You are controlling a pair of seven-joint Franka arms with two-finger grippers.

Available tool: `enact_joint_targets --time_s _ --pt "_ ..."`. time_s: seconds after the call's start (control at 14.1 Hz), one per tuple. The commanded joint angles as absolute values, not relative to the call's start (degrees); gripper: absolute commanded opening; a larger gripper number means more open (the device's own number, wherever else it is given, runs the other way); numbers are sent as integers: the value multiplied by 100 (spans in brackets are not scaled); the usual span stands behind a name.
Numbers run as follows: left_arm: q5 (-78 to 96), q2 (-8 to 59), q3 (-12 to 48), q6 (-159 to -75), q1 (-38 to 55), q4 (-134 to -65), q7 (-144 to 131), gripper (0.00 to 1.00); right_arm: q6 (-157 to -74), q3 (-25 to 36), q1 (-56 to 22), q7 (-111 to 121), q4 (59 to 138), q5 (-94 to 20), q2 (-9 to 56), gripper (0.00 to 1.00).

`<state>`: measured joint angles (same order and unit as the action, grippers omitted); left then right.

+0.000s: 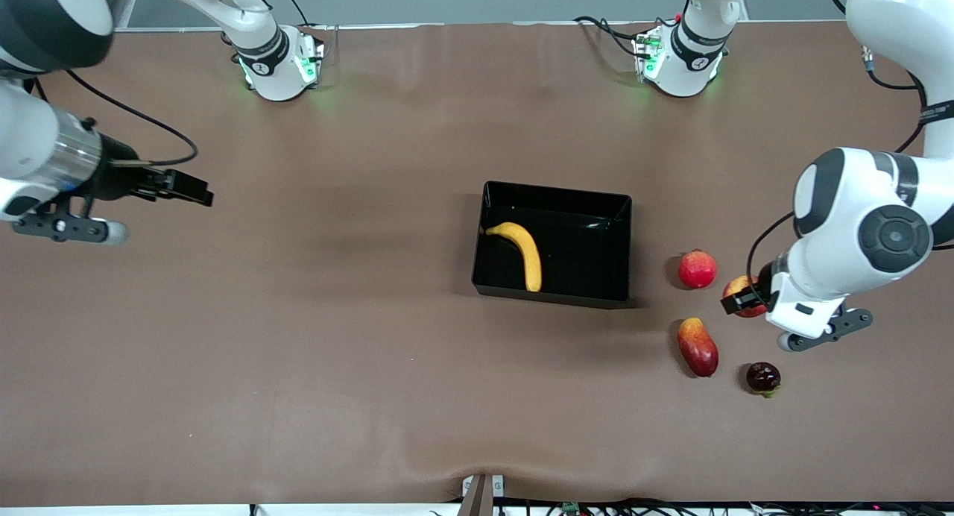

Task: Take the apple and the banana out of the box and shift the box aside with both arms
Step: 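Carry the apple beside the mango while the right gripper moves out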

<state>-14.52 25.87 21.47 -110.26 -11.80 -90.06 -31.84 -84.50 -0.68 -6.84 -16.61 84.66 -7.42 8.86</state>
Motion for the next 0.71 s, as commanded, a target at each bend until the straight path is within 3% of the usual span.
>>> enact_joint_targets --time_s 0.0,0.64 --pt "-1556 2610 2197 -10960 -1405 -9026 -2849 0 -8534 -44 -914 -2108 8402 -738 1028 100" --pt "-1582 2979 2188 -11039 -1863 -9123 -2470 0 -8657 -44 -1098 -2153 8402 -756 1353 100"
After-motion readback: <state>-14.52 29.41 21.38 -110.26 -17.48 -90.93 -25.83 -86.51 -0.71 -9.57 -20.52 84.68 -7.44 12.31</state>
